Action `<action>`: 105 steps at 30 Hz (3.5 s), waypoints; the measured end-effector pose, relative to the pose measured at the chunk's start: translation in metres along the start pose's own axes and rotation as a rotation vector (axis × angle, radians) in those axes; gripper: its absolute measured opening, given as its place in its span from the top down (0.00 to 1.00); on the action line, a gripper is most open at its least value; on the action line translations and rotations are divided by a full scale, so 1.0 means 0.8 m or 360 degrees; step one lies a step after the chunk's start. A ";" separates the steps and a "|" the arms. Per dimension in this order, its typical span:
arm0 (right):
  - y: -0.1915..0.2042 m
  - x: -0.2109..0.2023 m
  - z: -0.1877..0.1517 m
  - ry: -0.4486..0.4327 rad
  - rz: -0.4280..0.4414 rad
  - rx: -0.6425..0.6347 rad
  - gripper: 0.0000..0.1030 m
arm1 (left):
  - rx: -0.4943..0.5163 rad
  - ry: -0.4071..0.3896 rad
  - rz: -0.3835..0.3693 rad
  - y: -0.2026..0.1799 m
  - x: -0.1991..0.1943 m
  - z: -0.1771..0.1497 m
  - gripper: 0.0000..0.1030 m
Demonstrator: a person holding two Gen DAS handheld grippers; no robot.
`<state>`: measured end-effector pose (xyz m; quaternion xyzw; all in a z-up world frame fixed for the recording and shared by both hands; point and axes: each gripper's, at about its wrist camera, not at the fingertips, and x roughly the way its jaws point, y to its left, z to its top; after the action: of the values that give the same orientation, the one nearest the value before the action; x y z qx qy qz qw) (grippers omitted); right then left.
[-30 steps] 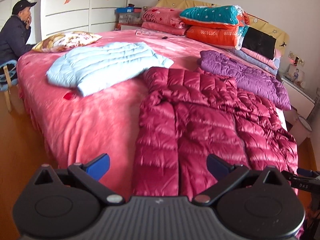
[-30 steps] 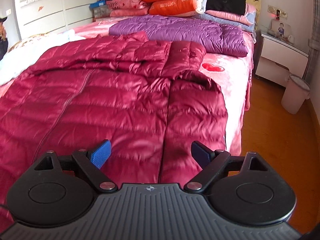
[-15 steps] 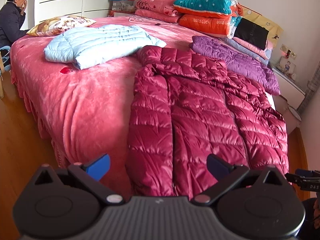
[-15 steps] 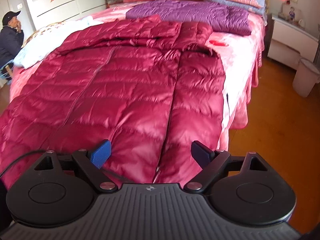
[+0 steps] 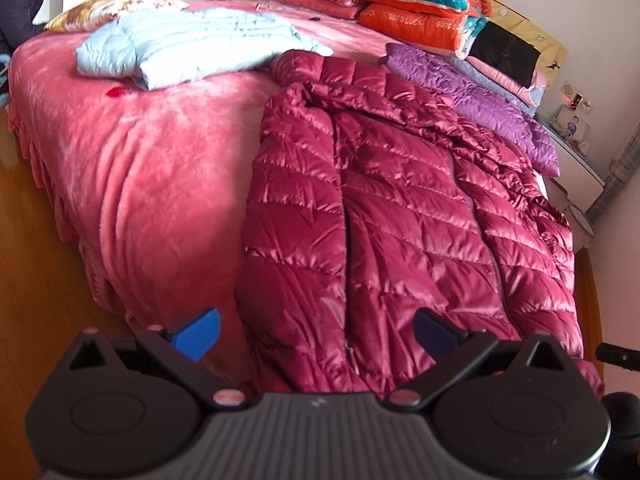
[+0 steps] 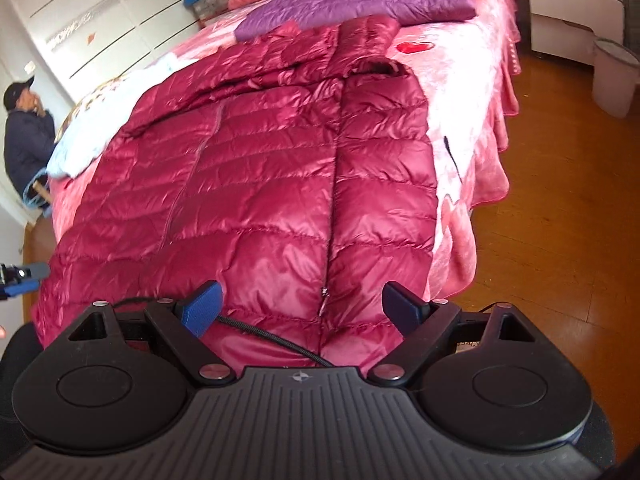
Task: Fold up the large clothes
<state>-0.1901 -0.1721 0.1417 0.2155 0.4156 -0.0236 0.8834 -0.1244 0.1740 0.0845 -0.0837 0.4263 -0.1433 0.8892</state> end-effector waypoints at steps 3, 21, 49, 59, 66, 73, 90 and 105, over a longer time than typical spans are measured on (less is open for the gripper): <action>-0.003 -0.002 -0.002 -0.0006 -0.0027 0.0037 0.00 | -0.0077 0.0043 -0.0062 0.007 0.013 0.000 0.01; -0.036 -0.008 0.004 -0.0122 -0.0057 0.0301 0.00 | 0.0003 0.0164 -0.0517 -0.042 0.005 -0.005 0.02; -0.118 0.090 -0.007 0.0353 0.0245 0.1004 0.00 | -0.0080 0.0182 -0.0381 -0.014 0.019 -0.015 0.77; -0.088 0.072 -0.004 0.0287 0.0452 0.0827 0.39 | -0.0064 0.0195 -0.0354 -0.015 0.021 -0.016 0.80; -0.080 0.037 0.018 0.0091 0.0560 0.0722 0.66 | -0.0065 0.0104 -0.0413 -0.016 -0.001 -0.007 0.90; -0.096 0.000 0.053 -0.0128 0.0736 0.0804 0.69 | -0.0218 -0.0054 -0.0572 -0.010 -0.031 0.029 0.90; -0.067 0.019 0.193 -0.0381 0.1045 0.0926 0.71 | -0.0861 -0.0290 -0.0748 0.025 0.022 0.160 0.91; -0.113 0.145 0.285 -0.0498 0.0714 0.1113 0.71 | -0.1046 -0.0381 -0.0420 0.049 0.165 0.261 0.89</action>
<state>0.0304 -0.3296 0.1507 0.5801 0.1869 -0.0027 0.7928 0.1247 0.1734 0.1069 -0.4351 0.3281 -0.1015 0.8323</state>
